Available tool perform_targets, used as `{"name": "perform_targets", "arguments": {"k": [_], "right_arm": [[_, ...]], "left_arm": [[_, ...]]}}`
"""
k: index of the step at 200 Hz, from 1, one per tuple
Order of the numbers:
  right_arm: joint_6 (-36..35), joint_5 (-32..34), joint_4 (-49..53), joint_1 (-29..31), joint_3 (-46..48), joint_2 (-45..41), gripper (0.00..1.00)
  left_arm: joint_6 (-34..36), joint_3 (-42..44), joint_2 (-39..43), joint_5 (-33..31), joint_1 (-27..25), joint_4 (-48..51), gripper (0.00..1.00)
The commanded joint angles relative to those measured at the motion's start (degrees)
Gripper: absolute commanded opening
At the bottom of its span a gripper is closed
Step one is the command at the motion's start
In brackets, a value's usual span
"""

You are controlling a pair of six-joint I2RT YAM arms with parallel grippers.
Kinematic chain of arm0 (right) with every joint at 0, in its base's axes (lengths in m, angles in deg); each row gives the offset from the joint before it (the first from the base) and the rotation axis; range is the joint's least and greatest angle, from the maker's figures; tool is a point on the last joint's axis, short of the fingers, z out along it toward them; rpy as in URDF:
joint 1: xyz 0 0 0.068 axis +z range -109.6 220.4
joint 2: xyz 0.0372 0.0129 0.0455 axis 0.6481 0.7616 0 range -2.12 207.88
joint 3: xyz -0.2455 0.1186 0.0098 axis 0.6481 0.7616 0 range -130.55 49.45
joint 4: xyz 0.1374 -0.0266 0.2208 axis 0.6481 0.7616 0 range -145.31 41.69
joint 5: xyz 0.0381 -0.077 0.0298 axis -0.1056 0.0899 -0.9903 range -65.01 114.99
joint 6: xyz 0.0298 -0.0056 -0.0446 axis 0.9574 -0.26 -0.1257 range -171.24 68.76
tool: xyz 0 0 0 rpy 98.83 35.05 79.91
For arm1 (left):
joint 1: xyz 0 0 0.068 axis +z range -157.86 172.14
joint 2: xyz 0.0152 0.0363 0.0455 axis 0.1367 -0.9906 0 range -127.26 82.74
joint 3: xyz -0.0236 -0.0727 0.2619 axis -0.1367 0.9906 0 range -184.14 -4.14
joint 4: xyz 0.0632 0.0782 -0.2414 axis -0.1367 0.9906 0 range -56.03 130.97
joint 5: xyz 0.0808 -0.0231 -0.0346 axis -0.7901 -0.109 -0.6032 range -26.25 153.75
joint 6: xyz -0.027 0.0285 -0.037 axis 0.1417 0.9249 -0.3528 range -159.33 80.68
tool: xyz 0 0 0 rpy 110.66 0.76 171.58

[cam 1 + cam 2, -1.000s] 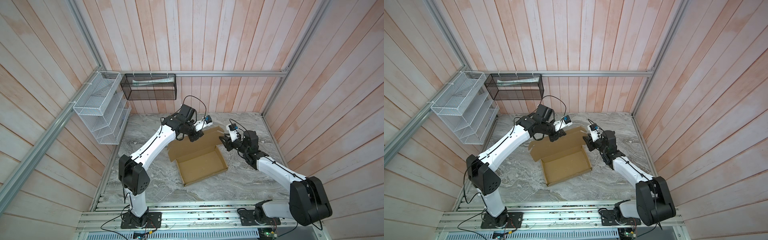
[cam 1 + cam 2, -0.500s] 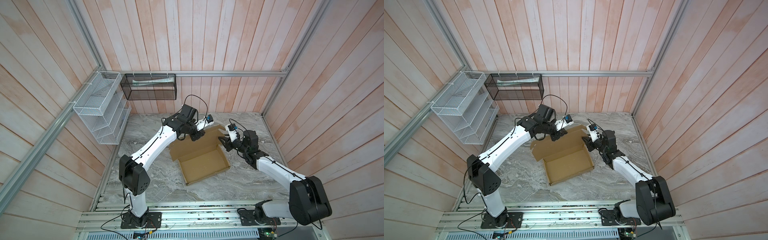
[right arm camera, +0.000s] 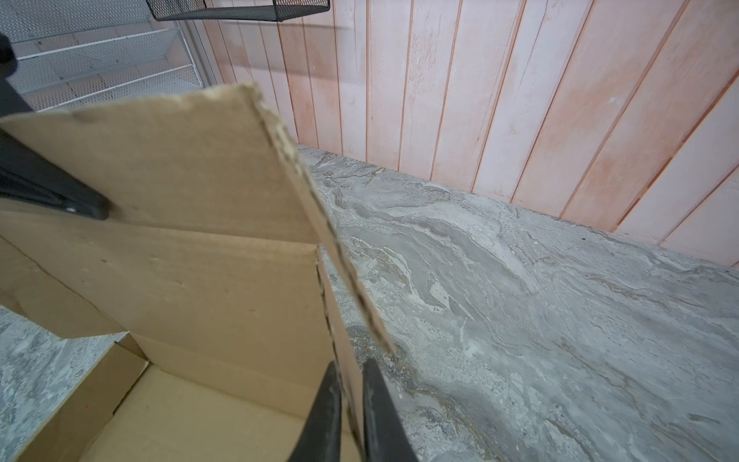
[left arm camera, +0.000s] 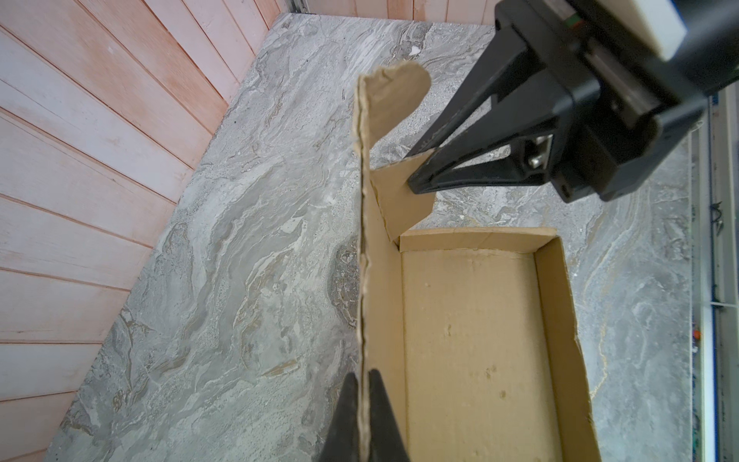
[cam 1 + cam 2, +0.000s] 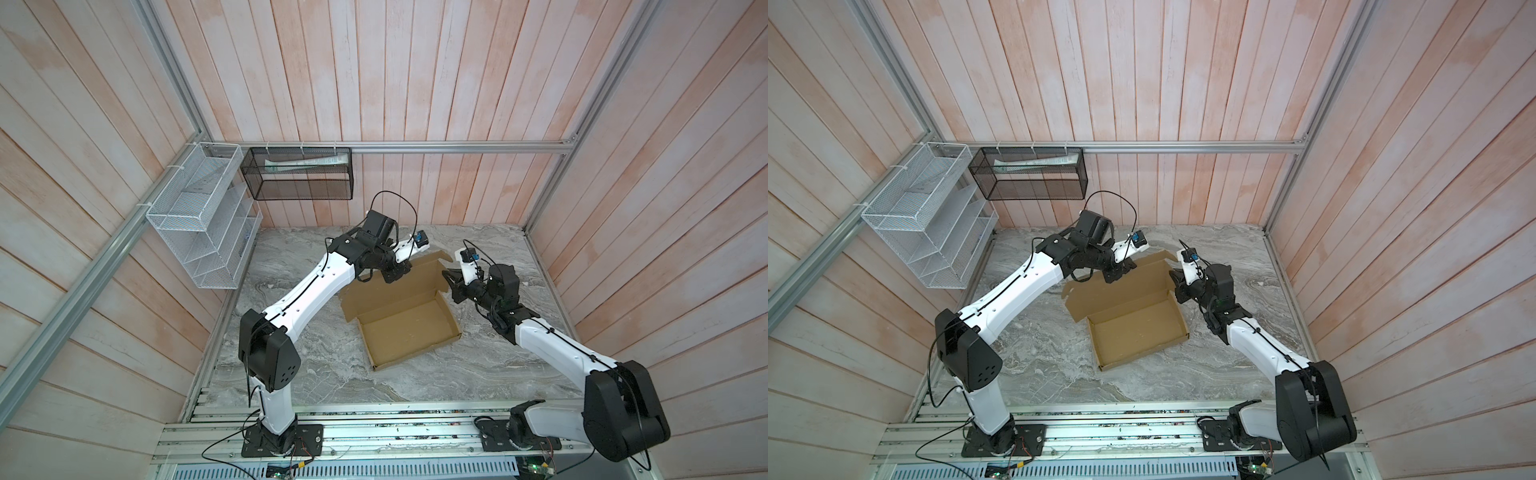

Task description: Fold the paper box

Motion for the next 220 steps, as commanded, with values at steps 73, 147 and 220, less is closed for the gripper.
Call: {"name": "perform_targets", "arguments": {"k": [73, 147, 220], "right_arm": [[1.8, 0.6, 0.2, 0.6, -0.8, 1.3, 0.13], [2.9, 1.2, -0.3, 1.6, -1.5, 3.0, 0.18], [2.5, 2.5, -1.0, 2.3, -2.6, 4.0, 0.12]], "left_arm": [[-2.2, 1.6, 1.5, -1.0, -0.3, -2.6, 0.00], [-2.3, 1.5, 1.2, -1.5, -0.3, -3.5, 0.03], [-2.3, 1.1, 0.9, -2.6, -0.3, -3.6, 0.07]]}}
